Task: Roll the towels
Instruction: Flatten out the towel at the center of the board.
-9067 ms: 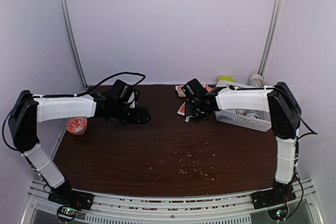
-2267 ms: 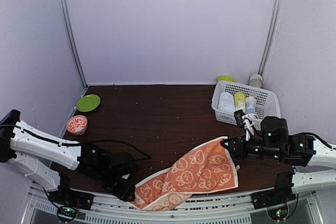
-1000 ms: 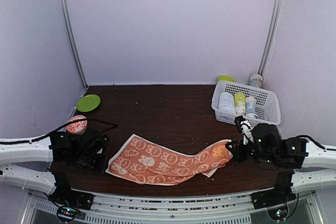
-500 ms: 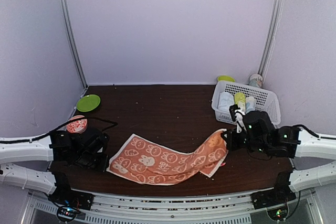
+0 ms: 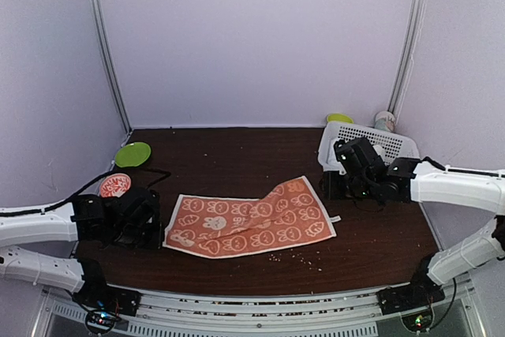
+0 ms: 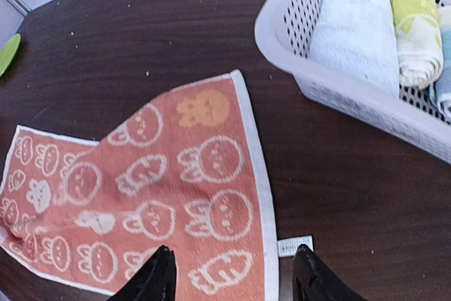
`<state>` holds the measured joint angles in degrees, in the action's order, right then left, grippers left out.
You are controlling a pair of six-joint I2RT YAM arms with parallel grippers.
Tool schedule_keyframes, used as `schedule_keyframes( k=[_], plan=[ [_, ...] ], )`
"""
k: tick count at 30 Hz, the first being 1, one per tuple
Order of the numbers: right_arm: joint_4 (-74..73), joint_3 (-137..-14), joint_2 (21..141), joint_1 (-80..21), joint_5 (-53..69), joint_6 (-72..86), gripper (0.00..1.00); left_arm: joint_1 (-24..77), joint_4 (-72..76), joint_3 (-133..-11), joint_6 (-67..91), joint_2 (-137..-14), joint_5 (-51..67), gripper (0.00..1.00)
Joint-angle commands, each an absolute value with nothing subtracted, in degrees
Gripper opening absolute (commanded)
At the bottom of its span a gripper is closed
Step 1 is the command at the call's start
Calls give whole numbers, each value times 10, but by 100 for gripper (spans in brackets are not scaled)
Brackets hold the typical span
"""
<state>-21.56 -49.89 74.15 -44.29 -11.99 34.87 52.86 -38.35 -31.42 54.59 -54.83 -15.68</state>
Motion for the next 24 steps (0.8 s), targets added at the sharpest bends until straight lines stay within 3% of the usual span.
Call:
schedule_keyframes(
  k=[1,7,18,24],
  plan=[
    [-273,-446,669,-470,-130,384,57,528,-337,-326,549,-574,-167,0],
    [-260,-351,657,-484,-109,433,52,528,-336,-340,535,-601,-168,0],
    [-230,-394,812,-478,-99,469,52,528,-332,-331,536,-583,-168,0],
    [-251,-407,865,-478,-94,472,46,528,-330,-331,533,-572,-168,0]
  ],
)
